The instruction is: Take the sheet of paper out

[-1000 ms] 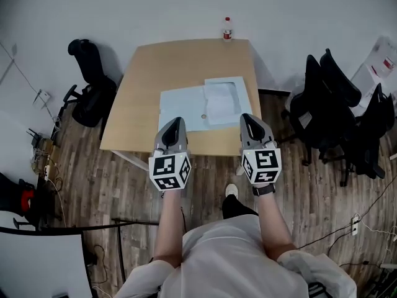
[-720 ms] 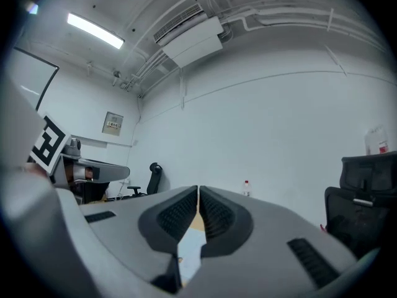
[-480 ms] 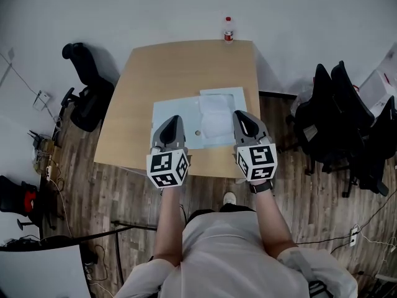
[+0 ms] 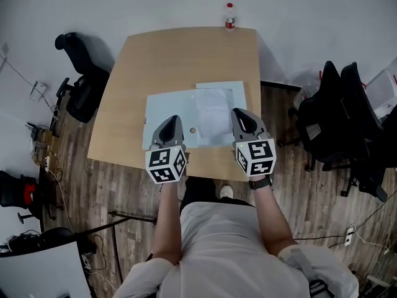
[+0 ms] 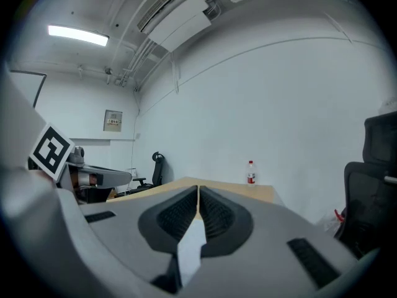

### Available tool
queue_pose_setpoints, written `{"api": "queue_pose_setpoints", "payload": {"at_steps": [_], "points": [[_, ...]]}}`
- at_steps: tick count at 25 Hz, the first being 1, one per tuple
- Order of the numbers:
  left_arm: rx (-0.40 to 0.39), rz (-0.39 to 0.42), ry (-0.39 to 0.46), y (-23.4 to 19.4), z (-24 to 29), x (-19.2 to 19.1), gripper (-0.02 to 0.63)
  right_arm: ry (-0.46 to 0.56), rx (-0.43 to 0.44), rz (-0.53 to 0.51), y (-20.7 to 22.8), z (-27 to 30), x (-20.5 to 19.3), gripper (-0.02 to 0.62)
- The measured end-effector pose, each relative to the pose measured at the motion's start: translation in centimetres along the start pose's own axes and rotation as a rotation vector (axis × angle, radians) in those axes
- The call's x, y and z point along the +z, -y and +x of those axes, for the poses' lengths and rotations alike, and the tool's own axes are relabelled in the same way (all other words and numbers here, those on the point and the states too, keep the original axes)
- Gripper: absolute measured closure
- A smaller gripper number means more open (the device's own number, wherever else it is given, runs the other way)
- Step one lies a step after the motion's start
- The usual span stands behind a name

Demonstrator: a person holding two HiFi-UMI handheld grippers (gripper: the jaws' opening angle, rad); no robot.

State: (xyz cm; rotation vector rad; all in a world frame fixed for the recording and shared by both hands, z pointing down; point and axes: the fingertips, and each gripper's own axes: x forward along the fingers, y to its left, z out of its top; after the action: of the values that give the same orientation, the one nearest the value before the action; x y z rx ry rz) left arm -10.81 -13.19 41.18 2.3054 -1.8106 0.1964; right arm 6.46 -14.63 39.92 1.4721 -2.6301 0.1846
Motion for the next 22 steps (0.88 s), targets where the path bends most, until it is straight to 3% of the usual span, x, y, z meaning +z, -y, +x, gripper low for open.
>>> {"api": "queue_pose_setpoints", "payload": {"at_steps": [15,22], "points": [[-0.051,-0.019,-0.099,-2.8,7.4,-3.8,0.595,-0.121,0.051,0.009,0.1,7.6,-3.6,0.58],[-0.095,-0.073,-0.188,-3.6,10.6,-7.3,0.595,-0.209,0.084,0.049,0.2,10.8,-7.1,0.58]]}}
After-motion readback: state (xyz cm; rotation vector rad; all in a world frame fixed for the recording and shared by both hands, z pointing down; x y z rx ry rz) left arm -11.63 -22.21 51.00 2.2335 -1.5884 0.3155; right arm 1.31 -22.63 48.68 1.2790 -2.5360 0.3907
